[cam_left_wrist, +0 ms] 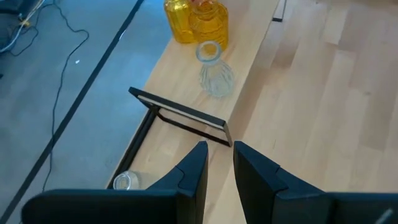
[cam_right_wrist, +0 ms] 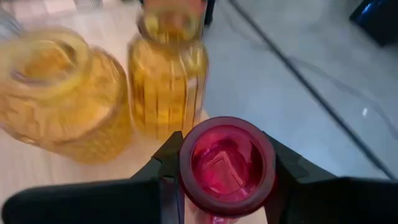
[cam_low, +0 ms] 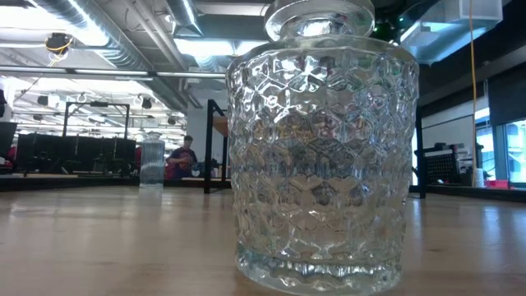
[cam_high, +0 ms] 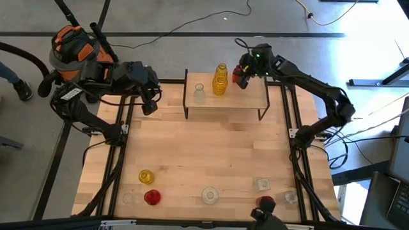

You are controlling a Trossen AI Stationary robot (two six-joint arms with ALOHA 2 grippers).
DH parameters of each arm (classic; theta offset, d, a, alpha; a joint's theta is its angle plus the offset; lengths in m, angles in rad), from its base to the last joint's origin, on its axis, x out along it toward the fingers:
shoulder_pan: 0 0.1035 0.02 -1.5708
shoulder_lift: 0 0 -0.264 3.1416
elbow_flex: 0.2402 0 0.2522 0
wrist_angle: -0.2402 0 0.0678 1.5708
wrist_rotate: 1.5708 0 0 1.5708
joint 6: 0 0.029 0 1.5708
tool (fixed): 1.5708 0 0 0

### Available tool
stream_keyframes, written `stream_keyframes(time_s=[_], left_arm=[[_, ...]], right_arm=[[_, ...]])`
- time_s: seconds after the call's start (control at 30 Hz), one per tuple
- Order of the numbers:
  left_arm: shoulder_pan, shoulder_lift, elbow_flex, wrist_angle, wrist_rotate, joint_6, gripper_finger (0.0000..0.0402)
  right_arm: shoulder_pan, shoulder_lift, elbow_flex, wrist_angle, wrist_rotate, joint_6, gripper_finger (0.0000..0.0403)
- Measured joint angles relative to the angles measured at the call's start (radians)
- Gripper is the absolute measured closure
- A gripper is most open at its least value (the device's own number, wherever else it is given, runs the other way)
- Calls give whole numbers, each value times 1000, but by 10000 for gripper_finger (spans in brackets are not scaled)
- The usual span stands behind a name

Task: Sort vases onto shelf
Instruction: Put the red vase on the shelf

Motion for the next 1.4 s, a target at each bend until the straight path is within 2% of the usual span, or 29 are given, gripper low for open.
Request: stream_keyframes(time_s=[0.2, 0.4, 0.5, 0.83, 1.17, 1.4], left_arm=[[0, 8, 0, -1, 5, -7, 333], [0, 12, 0, -2, 6, -6, 333], [0, 12, 0, -2, 6, -6, 333], [0, 12, 0, -2, 6, 1, 333], [0, 12, 0, -2, 6, 1, 333], [0, 12, 0, -2, 6, 1, 333]], right_arm=[[0, 23, 26, -19, 2, 57, 291], [-35, 24, 25, -27, 18, 125, 222], [-41, 24, 24, -26, 13, 125, 208], [-38, 24, 23, -24, -61, 82, 222], [-38, 24, 23, -25, -61, 18, 230], [-38, 24, 23, -17, -42, -2, 188]])
